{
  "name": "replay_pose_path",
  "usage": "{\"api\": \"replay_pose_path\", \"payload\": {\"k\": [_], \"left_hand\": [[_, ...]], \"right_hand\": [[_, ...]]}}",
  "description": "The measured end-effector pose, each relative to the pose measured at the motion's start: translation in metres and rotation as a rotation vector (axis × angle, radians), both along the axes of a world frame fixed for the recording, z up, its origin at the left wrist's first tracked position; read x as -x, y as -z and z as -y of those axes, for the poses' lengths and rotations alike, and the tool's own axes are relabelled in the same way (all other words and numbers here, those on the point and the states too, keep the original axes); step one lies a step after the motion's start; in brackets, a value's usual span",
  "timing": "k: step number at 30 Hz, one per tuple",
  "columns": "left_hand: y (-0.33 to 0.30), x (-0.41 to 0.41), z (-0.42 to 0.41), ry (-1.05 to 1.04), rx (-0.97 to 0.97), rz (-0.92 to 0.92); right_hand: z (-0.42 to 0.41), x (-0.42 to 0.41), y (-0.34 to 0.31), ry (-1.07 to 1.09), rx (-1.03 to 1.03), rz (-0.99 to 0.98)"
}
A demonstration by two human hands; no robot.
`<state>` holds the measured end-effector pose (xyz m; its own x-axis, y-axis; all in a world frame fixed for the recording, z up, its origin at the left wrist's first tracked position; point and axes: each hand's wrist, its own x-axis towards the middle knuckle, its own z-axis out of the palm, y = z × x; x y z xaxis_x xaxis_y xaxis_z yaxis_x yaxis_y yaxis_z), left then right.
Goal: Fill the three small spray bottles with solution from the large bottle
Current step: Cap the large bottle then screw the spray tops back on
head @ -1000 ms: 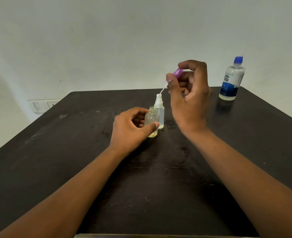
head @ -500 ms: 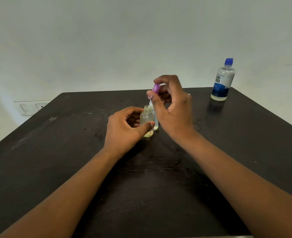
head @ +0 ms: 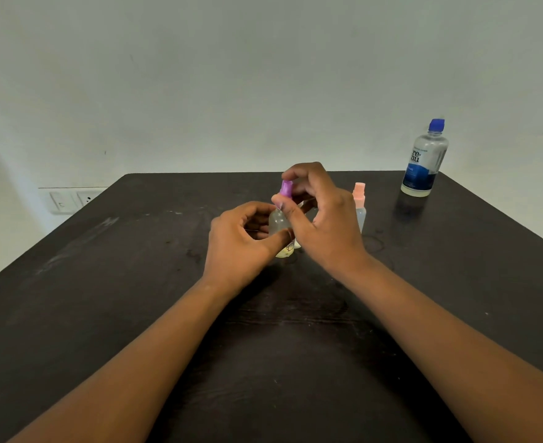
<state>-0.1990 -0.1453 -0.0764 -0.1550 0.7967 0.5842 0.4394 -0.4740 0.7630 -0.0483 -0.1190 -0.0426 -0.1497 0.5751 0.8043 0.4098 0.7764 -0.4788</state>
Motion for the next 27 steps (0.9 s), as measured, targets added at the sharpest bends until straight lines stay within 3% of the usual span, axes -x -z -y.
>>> {"api": "replay_pose_path", "payload": {"k": [27], "left_hand": [[-0.0060,-0.0005,0.0062,0.000,-0.005,-0.018]], "right_hand": [[0.0016,0.0011,-0.0010,-0.062,-0.061,-0.042]]}}
